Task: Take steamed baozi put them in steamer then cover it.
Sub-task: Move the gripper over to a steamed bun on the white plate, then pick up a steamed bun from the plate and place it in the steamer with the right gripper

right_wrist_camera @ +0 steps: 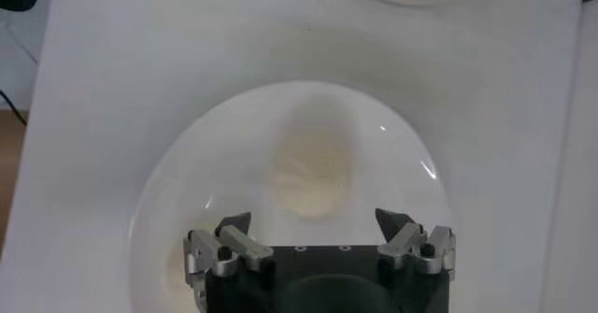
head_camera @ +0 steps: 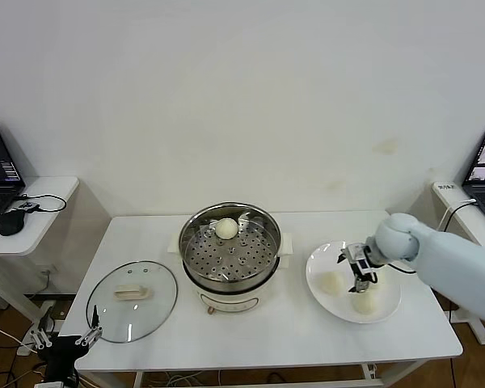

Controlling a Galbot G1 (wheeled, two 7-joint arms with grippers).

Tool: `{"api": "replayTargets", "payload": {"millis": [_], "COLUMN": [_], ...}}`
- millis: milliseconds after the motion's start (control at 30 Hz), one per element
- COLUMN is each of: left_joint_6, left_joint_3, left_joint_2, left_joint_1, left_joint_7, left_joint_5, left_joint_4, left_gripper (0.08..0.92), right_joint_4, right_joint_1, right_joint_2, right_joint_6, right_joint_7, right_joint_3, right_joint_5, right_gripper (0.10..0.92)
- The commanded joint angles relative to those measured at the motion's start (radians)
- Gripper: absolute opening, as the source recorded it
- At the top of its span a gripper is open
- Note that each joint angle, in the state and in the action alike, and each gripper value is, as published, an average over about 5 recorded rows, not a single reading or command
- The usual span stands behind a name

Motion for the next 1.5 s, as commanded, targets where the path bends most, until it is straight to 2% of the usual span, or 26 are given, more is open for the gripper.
{"api": "replayTargets", "payload": {"millis": [33,333,633,867,1067,1200,1367,1500], "left_joint_6": [0.000,0.000,0.000,0.002,0.006,0.008,0.010,0.010], "left_joint_3": [-0.001,0.001,0.002,0.004,0.007,0.014,0.015,0.008], "left_joint_2": [0.001,0.000,-0.002,-0.001,0.004,0.006,0.011,0.014], "left_joint_1": [-0.006,-0.011,-0.009,-0.008,-0.013,-0.019,-0.021,-0.022], "left_joint_7": [0.000,0.000,0.000,0.001,0.003,0.003,0.004,0.003], "left_joint_5": [0.000,-0.001,-0.003,-0.002,-0.003,-0.003,-0.006,-0.015], "left_joint_4": [0.007,0.015,0.010,-0.001,-0.010,-0.015,-0.023,-0.023], "left_gripper": [0.823,0.823,0.823,0.823,0.823,0.823,0.823,0.823], "right_joint_4": [-0.111,-0.157,-0.153,-0.073,0.066,0.136,0.160,0.166], "right_joint_1": [-0.043,-0.047,-0.044,0.033,0.279,0.487,0.729,0.799], "right_joint_2": [0.110,0.137,0.124,0.061,-0.040,-0.043,0.065,0.186], "right_joint_6": [0.003,-0.007,-0.011,-0.018,-0.058,-0.098,-0.161,-0.218], "right_joint_7": [0.006,0.001,-0.016,-0.047,-0.071,-0.064,-0.035,0.006], "right_joint_3": [0.022,0.031,0.032,0.019,-0.110,-0.205,-0.295,-0.341], "right_joint_5": [-0.031,-0.048,-0.051,-0.005,0.142,0.286,0.469,0.582], "right_gripper": [0.823,0.816,0.649,0.620,0.619,0.625,0.632,0.636]}}
